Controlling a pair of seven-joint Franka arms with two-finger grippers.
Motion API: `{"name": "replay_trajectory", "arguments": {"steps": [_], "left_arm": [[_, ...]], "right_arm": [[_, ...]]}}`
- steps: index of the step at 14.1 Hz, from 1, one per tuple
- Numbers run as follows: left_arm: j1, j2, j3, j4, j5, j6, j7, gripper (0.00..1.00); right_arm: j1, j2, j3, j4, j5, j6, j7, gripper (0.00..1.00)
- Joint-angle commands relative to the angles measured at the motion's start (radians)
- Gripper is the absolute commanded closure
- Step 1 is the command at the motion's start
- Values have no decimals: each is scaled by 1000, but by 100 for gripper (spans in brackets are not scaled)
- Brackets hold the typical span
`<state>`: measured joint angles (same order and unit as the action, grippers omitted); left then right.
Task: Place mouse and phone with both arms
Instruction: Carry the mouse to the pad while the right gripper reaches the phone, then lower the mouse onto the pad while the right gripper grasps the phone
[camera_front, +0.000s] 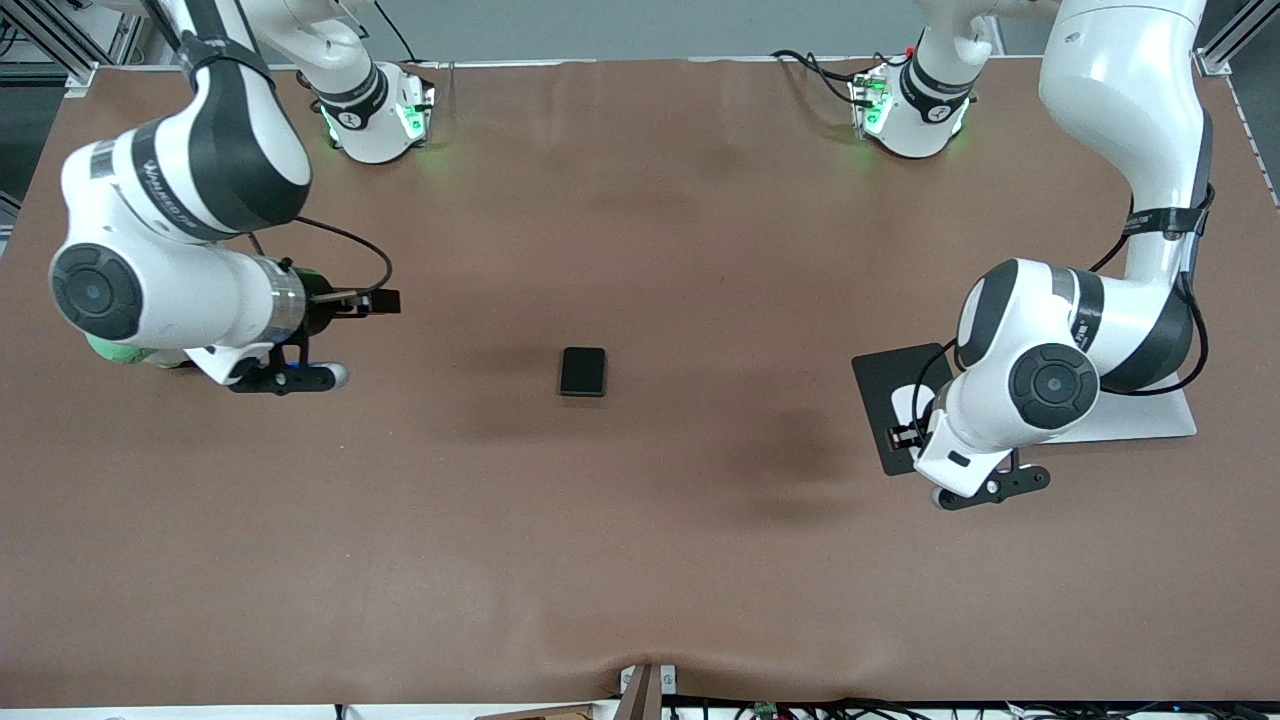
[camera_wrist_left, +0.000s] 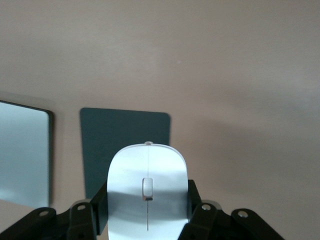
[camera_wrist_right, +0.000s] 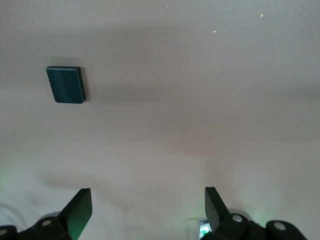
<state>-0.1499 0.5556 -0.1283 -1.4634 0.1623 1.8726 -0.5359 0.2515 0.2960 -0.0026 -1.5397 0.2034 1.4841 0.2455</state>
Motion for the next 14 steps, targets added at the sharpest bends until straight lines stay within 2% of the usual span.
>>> {"name": "replay_trajectory", "arguments": {"steps": [1, 6, 10, 14], "left_arm": [[46, -48, -5, -109, 43, 28, 1, 100], [136, -69, -7, -322, 49, 245, 2, 100], [170, -80, -13, -431, 45, 380, -7, 100], [194, -94, -16, -547, 48, 539, 2, 100]], "right_arm": [[63, 23, -7, -2, 19, 42, 87, 0], [178, 81, -5, -25, 21, 185, 199, 0], [251, 104, -5, -106, 21, 368, 283, 0], [301, 161, -7, -120, 19, 502, 334, 0]]}}
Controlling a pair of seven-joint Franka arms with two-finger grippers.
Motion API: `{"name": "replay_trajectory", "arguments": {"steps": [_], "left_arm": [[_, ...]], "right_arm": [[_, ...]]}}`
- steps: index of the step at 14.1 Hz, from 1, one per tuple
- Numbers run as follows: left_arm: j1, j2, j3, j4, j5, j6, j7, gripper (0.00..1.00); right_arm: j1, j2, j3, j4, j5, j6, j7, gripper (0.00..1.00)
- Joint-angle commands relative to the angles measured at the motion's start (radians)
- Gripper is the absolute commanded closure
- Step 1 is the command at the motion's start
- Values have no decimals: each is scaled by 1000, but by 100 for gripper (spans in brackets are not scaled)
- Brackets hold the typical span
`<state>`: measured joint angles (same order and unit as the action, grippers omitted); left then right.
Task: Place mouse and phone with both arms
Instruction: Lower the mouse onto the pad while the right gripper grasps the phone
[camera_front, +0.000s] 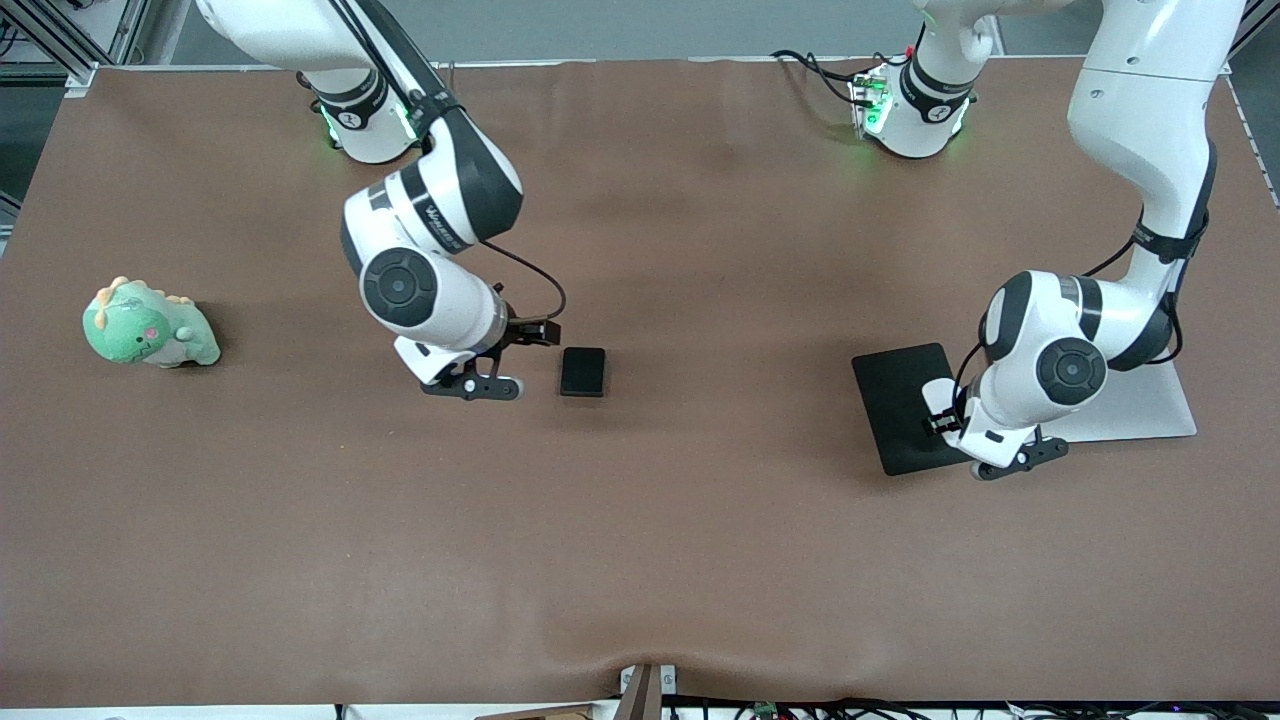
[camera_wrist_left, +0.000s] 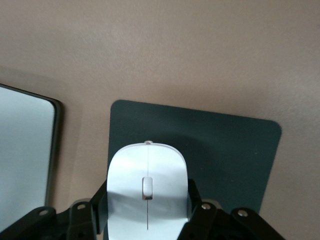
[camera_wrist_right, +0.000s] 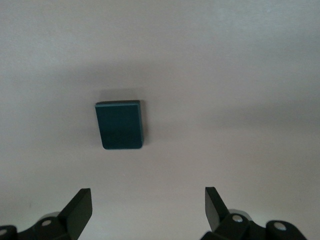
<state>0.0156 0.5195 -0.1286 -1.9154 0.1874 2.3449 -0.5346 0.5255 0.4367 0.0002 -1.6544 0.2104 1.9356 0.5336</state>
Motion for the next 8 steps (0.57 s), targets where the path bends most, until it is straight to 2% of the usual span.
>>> {"name": "replay_trajectory", "arguments": {"steps": [1, 4, 8], "left_arm": [[29, -67, -16, -118, 23, 89, 1, 100], [29, -73, -28, -140, 23, 111, 37, 100], [29, -66, -49, -137, 23, 116, 79, 100]], "right_arm": [[40, 39, -9, -5, 12, 89, 68, 0], [65, 76, -11, -22, 10, 179, 74, 0], [90, 82, -11, -139, 6, 371, 75, 0]]}}
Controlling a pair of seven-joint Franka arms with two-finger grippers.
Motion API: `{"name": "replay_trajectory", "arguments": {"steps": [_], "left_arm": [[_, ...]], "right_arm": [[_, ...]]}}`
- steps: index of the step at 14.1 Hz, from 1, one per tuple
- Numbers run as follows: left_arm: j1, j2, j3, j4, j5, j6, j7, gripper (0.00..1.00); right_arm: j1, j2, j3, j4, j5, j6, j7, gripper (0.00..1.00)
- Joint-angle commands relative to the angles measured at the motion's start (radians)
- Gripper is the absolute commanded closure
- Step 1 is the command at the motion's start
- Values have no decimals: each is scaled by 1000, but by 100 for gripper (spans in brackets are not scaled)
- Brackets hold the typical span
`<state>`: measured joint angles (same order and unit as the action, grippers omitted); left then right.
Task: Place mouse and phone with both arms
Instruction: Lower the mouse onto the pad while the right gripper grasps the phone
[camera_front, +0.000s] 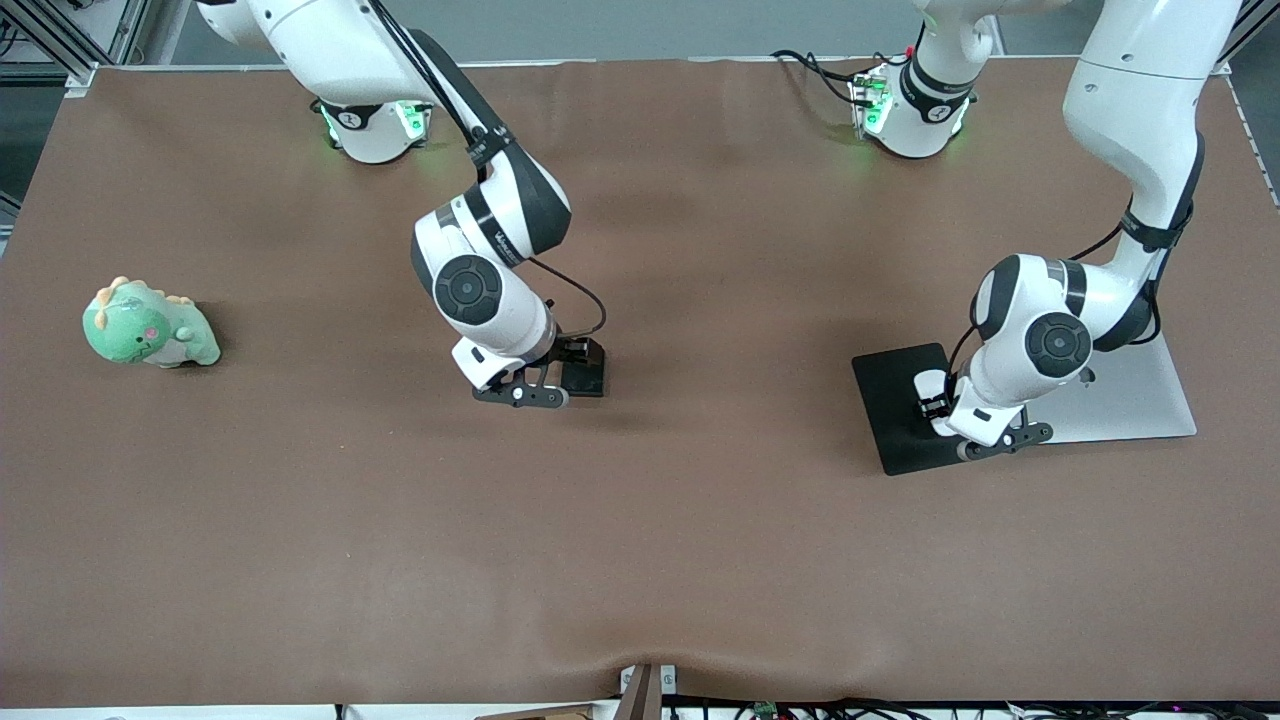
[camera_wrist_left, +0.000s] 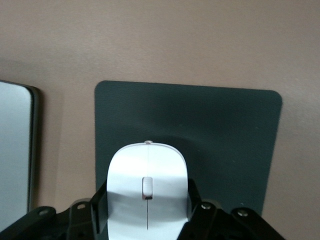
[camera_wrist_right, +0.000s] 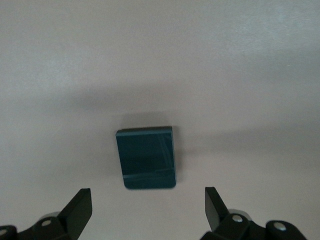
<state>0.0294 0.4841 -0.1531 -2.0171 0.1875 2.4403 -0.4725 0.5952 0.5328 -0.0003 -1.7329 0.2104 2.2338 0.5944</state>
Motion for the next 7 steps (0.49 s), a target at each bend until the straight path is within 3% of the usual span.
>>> {"name": "replay_trajectory", "arguments": {"steps": [1, 7], "left_arm": [[15, -29, -28, -35, 23, 22, 18, 100], [17, 7, -29, -29, 23, 89, 69, 100]], "right_arm": [[35, -7, -10, -65, 6, 93, 16, 0], [93, 71, -15, -66, -5, 185, 97, 0]]}}
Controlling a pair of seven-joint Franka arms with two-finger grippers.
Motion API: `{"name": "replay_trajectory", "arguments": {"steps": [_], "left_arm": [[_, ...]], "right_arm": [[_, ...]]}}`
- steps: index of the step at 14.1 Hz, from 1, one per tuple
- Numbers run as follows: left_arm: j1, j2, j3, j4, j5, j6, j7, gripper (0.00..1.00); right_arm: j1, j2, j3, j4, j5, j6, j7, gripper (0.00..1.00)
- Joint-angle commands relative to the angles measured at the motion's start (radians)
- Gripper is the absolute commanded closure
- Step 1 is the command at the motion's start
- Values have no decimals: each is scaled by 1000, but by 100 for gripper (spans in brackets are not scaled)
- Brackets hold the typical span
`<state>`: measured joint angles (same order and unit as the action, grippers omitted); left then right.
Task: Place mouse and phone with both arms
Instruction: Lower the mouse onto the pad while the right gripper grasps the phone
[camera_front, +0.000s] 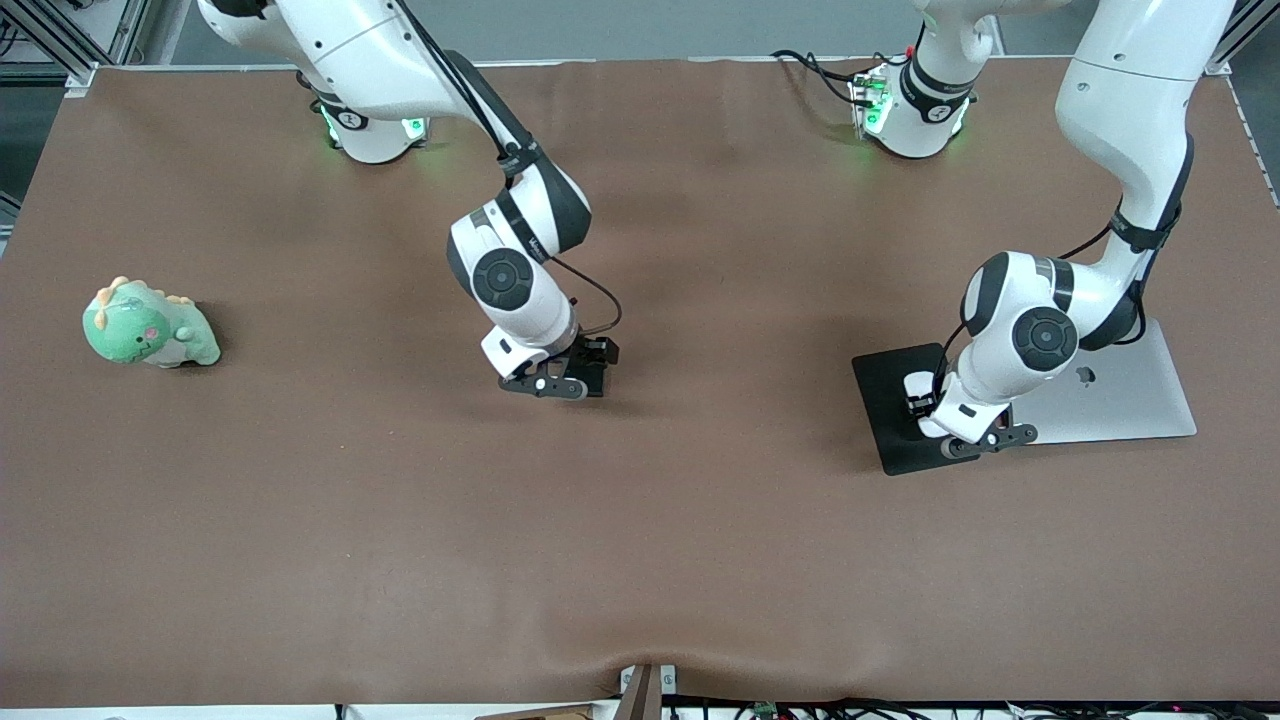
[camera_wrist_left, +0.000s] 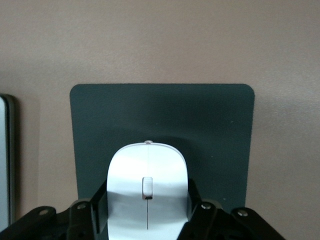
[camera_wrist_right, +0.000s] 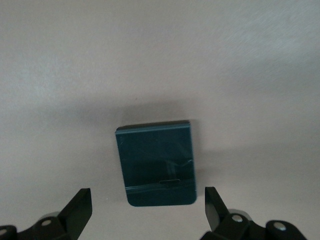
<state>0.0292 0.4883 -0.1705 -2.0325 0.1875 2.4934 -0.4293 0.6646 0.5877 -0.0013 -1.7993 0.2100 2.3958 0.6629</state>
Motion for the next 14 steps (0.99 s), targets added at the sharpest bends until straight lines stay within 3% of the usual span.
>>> {"name": "replay_trajectory", "arguments": {"steps": [1, 6, 14], "left_arm": [[18, 15, -12, -11, 23, 39, 32, 100], [15, 23, -14, -9, 23, 54, 35, 100], [14, 33, -27, -8, 23, 61, 43, 100]], "right_arm": [[29, 24, -16, 0, -6, 26, 32, 0], [35, 37, -49, -5, -23, 25, 34, 0], [52, 78, -49, 2, -32, 77, 75, 0]]}}
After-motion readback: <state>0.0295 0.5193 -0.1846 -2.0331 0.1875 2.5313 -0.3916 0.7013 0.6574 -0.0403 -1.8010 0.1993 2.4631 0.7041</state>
